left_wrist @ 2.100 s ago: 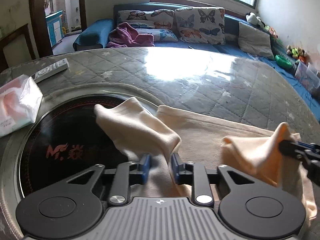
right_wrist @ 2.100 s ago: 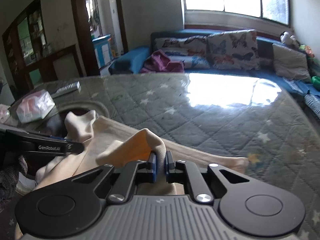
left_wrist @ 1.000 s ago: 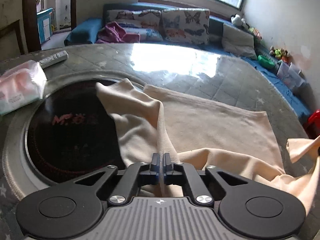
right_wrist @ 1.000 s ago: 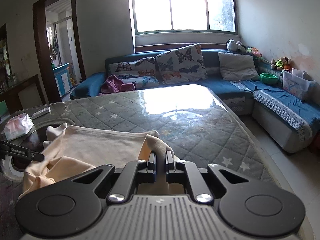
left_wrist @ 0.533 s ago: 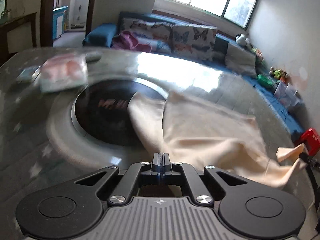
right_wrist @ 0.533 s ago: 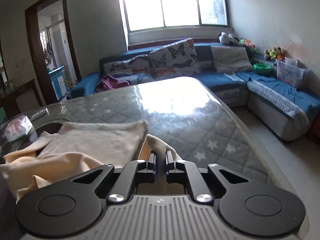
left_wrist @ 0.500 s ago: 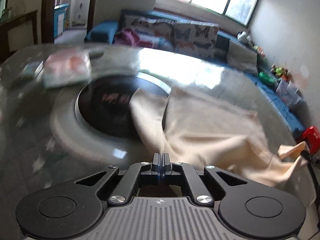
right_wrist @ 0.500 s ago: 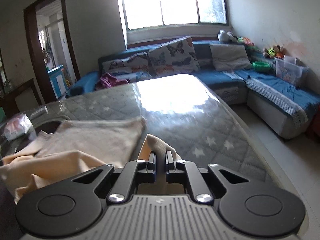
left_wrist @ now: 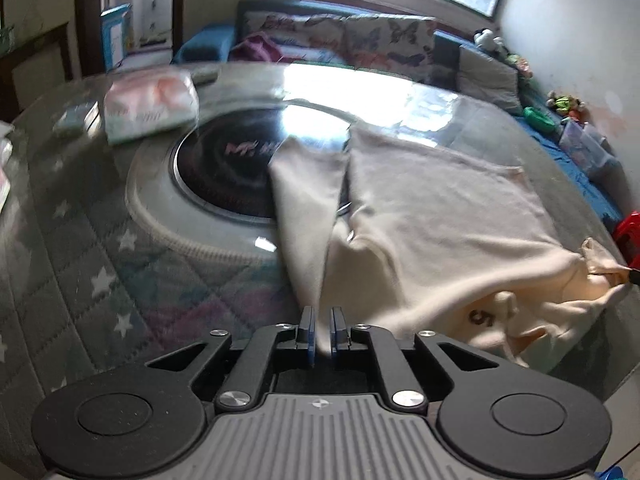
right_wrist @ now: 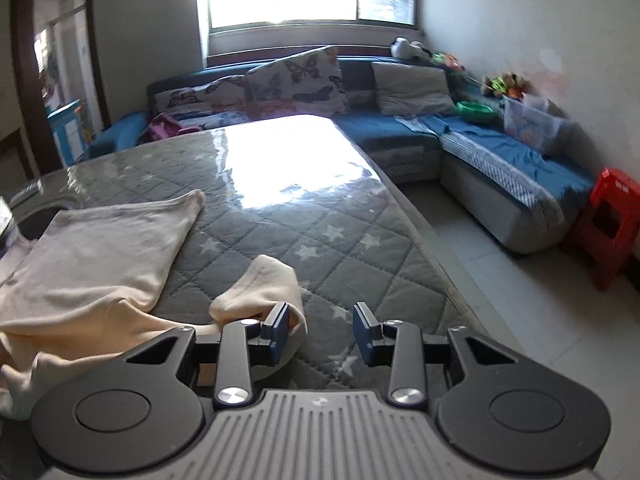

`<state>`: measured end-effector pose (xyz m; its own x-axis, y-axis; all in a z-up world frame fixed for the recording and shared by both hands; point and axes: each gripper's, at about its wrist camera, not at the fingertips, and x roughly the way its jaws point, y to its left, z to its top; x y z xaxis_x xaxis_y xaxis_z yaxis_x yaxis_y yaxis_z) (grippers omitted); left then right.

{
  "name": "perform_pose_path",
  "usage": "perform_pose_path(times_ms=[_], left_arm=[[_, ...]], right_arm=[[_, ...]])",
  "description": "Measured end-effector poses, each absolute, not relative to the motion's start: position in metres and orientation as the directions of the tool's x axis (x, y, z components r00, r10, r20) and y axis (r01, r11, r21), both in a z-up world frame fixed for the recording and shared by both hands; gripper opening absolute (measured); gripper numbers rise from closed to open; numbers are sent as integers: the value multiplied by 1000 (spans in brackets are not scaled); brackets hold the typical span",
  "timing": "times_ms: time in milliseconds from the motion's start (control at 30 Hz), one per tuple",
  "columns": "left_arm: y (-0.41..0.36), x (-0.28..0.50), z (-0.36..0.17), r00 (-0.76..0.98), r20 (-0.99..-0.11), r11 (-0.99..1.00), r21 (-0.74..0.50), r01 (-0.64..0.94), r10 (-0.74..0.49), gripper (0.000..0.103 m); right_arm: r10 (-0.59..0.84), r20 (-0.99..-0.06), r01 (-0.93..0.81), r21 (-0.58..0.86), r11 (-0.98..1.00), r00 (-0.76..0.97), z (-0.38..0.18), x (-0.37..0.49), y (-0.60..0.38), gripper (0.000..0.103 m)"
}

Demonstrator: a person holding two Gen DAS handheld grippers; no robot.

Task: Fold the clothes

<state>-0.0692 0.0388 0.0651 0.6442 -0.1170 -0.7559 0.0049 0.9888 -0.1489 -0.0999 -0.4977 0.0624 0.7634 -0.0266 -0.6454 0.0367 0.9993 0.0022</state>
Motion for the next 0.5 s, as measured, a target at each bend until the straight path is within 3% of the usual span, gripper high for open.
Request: perform_pose_path(times_ms=[133,300,500], left_arm=[[28,-71,74,663,-733,987,-148,60,-151,18],[12,-71,76,660,-724,980,-148,135,-200,24],[-17,-63,69,632,-726,961,-163,224,-270,24]], right_arm=[[-21,-663,-46,-83,995,749,58,-88,-475,51],[-39,-687,-60,-120,991,726,41,-73,-469,51],[-147,-655,70,-142,987,742,42,-80,-497,55]])
